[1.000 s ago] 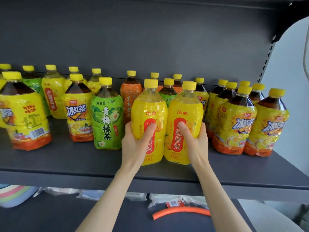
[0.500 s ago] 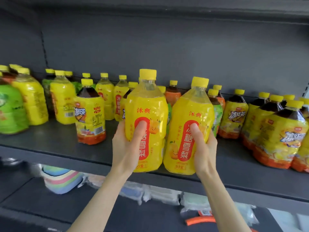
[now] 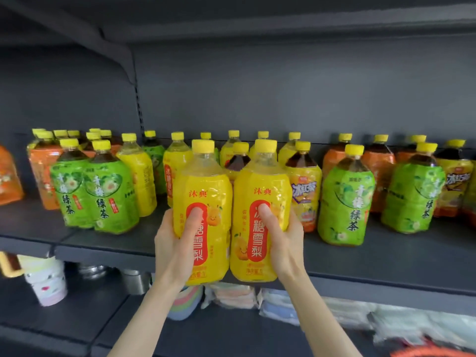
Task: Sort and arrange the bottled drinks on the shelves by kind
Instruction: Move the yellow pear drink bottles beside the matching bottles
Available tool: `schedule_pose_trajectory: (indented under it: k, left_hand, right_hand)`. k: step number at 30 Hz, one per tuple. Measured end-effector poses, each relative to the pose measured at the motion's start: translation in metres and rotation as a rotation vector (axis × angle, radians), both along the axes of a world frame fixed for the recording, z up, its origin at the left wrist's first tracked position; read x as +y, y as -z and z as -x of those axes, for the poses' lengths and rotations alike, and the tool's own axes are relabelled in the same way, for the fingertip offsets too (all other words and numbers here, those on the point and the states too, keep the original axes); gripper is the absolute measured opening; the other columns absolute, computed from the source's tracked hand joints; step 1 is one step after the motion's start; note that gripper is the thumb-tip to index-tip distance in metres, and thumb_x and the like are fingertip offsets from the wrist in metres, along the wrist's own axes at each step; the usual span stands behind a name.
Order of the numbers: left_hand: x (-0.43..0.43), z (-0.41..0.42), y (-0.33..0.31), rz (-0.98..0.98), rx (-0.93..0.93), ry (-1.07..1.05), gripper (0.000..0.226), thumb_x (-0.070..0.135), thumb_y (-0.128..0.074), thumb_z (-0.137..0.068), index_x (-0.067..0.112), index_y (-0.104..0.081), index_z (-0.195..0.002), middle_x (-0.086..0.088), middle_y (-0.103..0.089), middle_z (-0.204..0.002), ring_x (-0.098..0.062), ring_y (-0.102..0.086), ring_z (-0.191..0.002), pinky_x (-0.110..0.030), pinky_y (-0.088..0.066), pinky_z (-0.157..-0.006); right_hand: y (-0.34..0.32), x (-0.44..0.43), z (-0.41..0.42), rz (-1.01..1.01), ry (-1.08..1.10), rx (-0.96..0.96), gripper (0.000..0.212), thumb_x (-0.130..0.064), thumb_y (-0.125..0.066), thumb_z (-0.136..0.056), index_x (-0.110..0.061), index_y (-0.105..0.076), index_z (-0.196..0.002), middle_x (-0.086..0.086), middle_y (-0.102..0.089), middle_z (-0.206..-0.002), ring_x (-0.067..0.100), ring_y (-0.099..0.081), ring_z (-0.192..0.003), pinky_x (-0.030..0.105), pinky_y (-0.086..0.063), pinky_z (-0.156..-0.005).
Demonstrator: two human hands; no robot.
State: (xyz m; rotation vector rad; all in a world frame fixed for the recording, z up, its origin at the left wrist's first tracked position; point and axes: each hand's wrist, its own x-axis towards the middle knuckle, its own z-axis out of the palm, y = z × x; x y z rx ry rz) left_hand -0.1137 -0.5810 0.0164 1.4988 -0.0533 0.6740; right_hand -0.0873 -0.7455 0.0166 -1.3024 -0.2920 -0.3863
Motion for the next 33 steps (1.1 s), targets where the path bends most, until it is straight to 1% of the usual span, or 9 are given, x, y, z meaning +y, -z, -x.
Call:
schedule_pose_trajectory:
  k: [4, 6, 9, 14, 18, 23, 27, 30, 33]
  left_hand:
    - [0.036, -0.013, 0.003, 0.021, -0.01, -0.034, 0.087, 0.087, -0.053, -0.049, 0.032, -0.054, -0.116, 0.006, -0.065, -0.109, -0.011, -0.064, -0.096, -0.03, -0.052, -0.076]
    - [0.052, -0.017, 0.007, 0.026, 0.007, -0.048, 0.08, 0.08, -0.053, -0.055, 0.031, -0.053, -0.118, 0.003, -0.065, -0.111, -0.015, -0.063, -0.099, -0.035, -0.052, -0.08]
    - [0.077, -0.022, 0.008, 0.03, 0.012, -0.065, 0.063, 0.072, -0.051, -0.059, 0.036, -0.053, -0.111, 0.004, -0.065, -0.108, -0.015, -0.062, -0.098, -0.033, -0.05, -0.077]
    - [0.113, -0.039, 0.005, 0.029, 0.028, -0.058, 0.065, 0.073, -0.051, -0.059, 0.035, -0.051, -0.112, 0.009, -0.064, -0.106, -0.01, -0.062, -0.095, -0.026, -0.047, -0.071]
    - [0.127, -0.057, 0.003, 0.029, 0.046, 0.028, 0.047, 0.063, -0.054, -0.078, 0.032, -0.051, -0.113, 0.008, -0.063, -0.105, -0.012, -0.061, -0.097, -0.025, -0.047, -0.07]
    - [0.127, -0.079, 0.008, 0.026, 0.039, 0.139, 0.039, 0.061, -0.054, -0.078, 0.037, -0.051, -0.11, 0.009, -0.063, -0.108, -0.008, -0.061, -0.098, -0.023, -0.048, -0.072]
    - [0.119, -0.097, 0.01, 0.014, 0.039, 0.208, 0.051, 0.064, -0.052, -0.068, 0.037, -0.049, -0.111, 0.012, -0.062, -0.107, -0.007, -0.061, -0.097, -0.025, -0.051, -0.075]
    - [0.111, -0.107, 0.013, 0.018, 0.03, 0.231, 0.066, 0.068, -0.053, -0.065, 0.031, -0.049, -0.119, 0.013, -0.061, -0.109, -0.005, -0.061, -0.097, -0.022, -0.05, -0.074]
    - [0.109, -0.116, 0.014, 0.008, 0.033, 0.242, 0.07, 0.064, -0.054, -0.071, 0.025, -0.046, -0.129, 0.007, -0.061, -0.115, -0.006, -0.06, -0.101, -0.022, -0.05, -0.073]
  right_hand:
    - [0.001, 0.035, -0.015, 0.01, -0.043, -0.016, 0.069, -0.062, -0.069, -0.057, -0.029, -0.058, -0.116, -0.01, -0.073, -0.1, 0.008, -0.071, -0.091, 0.023, -0.057, -0.071]
    - [0.005, 0.052, -0.022, 0.028, -0.051, -0.014, 0.07, -0.064, -0.068, -0.057, -0.034, -0.054, -0.119, -0.011, -0.071, -0.105, 0.008, -0.069, -0.095, 0.026, -0.058, -0.076]
    - [0.006, 0.079, -0.031, 0.07, -0.064, -0.026, 0.055, -0.066, -0.067, -0.058, -0.046, -0.053, -0.108, -0.02, -0.069, -0.103, 0.004, -0.067, -0.097, 0.026, -0.057, -0.08]
    - [0.003, 0.117, -0.053, 0.096, -0.054, 0.004, 0.046, -0.07, -0.069, -0.059, -0.054, -0.053, -0.1, -0.023, -0.067, -0.103, 0.005, -0.065, -0.102, 0.028, -0.056, -0.083]
    - [0.005, 0.134, -0.064, 0.101, 0.034, 0.011, 0.04, -0.059, -0.068, -0.067, -0.046, -0.051, -0.101, -0.021, -0.066, -0.1, -0.005, -0.066, -0.091, 0.02, -0.055, -0.073]
    - [0.008, 0.133, -0.071, 0.111, 0.147, 0.031, 0.053, -0.054, -0.068, -0.07, -0.037, -0.048, -0.116, -0.015, -0.065, -0.107, 0.004, -0.067, -0.095, 0.021, -0.057, -0.072]
    - [0.007, 0.123, -0.081, 0.178, 0.259, 0.027, 0.074, -0.056, -0.061, -0.068, -0.022, -0.045, -0.132, -0.008, -0.063, -0.113, 0.008, -0.064, -0.102, 0.022, -0.056, -0.077]
    - [0.008, 0.114, -0.091, 0.25, 0.305, 0.036, 0.074, -0.057, -0.058, -0.071, -0.022, -0.045, -0.134, -0.007, -0.062, -0.115, 0.008, -0.062, -0.102, 0.017, -0.054, -0.074]
    - [0.006, 0.111, -0.1, 0.285, 0.309, 0.06, 0.068, -0.05, -0.059, -0.081, -0.021, -0.039, -0.139, -0.007, -0.059, -0.117, 0.007, -0.06, -0.102, 0.013, -0.052, -0.071]
